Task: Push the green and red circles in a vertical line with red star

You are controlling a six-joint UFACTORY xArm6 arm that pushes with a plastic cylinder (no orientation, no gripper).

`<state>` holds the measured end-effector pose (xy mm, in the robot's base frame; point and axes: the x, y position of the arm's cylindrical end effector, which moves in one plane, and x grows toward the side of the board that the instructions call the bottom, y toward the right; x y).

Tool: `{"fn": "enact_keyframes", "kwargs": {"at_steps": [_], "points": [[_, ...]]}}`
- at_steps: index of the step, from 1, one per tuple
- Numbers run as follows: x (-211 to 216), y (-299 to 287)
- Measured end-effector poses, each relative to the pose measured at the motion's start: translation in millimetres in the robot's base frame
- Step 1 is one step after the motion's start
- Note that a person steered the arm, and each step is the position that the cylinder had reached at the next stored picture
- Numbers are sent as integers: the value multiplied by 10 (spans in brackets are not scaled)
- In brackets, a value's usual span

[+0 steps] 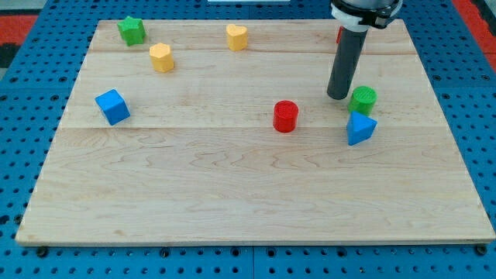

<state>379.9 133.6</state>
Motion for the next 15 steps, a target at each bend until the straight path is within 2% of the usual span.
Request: {"fn": "enact_keyframes", "kwargs": {"at_steps": [4,5,6,7,8,11,12,13,14,15], "points": [[2,-301],[40,-622],[142,-752],[594,-665],[821,-699],[933,-1546],[1083,-1517],[1168,-921],[1168,-842],[1157,-1446]]}}
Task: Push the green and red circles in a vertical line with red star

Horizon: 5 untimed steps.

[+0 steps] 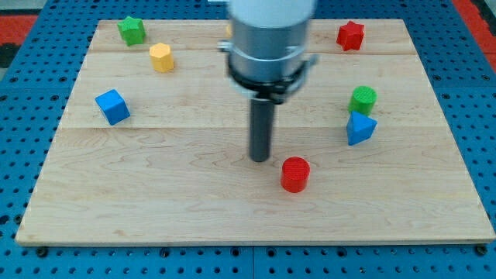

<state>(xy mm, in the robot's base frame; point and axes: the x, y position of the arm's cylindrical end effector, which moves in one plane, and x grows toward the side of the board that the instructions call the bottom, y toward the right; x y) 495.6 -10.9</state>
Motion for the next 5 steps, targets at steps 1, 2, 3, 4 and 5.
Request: {"fn": "enact_keyframes", "kwargs": {"at_steps": [1,2,3,4,5], "points": [[140,-248],[263,808],[263,1558],[446,1815],[-208,999]]}}
